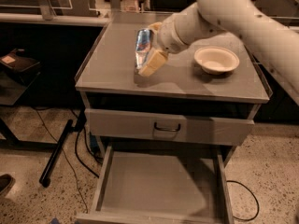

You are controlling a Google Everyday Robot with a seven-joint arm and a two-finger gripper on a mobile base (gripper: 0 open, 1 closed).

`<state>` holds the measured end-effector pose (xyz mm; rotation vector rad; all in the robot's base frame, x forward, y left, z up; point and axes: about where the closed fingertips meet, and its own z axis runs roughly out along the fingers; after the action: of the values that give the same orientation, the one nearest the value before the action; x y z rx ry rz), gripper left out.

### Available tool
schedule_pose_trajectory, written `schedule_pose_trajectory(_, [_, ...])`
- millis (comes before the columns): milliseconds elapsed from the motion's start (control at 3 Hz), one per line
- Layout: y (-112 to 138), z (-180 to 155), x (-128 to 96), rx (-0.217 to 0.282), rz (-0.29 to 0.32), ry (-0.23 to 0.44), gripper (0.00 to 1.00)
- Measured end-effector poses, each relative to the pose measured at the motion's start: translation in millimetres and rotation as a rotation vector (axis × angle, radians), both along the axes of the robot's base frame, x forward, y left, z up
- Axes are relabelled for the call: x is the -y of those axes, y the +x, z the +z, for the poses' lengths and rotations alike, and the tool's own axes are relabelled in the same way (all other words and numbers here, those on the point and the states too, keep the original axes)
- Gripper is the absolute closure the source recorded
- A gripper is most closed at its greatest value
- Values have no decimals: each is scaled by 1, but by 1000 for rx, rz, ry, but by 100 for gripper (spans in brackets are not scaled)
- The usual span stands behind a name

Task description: Pick redbull can from middle drawer and place on counter

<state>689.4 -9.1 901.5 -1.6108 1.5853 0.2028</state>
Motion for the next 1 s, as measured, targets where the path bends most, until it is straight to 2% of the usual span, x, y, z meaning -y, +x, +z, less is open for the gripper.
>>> schedule_pose_trajectory(333, [25, 1, -28, -32, 54, -22, 100])
schedule_pose_trajectory(667, [37, -6, -48, -65, 97, -35, 100])
schedule_pose_trajectory(1000, [44, -19, -61, -102, 136, -12, 100])
